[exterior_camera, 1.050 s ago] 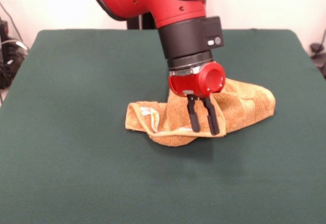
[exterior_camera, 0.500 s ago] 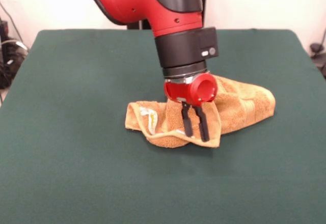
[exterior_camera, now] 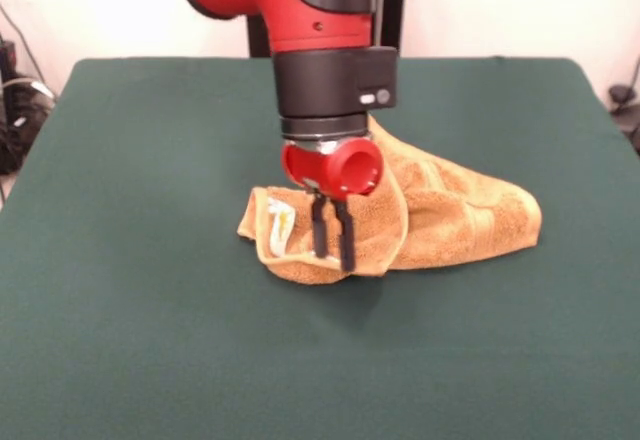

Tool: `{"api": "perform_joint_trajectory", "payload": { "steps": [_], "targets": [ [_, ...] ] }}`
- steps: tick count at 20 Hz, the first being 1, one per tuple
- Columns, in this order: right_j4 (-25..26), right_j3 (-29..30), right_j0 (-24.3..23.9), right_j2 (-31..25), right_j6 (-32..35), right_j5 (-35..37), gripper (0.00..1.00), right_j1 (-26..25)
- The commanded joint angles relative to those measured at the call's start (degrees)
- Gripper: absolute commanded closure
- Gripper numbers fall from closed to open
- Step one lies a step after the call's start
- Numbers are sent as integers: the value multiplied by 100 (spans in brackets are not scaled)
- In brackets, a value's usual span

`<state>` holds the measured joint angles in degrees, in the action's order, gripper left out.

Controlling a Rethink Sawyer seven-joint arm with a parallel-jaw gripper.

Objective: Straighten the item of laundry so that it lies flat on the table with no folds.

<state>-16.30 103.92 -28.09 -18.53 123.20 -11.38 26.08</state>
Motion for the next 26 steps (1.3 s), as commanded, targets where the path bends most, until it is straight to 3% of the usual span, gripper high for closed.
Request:
{"api": "perform_joint_trajectory", "payload": {
  "steps": [1,5,6,14,26],
  "targets": [
    [-564,-147,218,466,863,883,0,197],
    [-554,-205,336,596,788,875,0,212],
    [-501,-261,372,658,751,777,100,197],
    [-649,-217,585,947,860,904,100,385],
    [-654,-282,572,768,995,710,100,291]
  ]
}}
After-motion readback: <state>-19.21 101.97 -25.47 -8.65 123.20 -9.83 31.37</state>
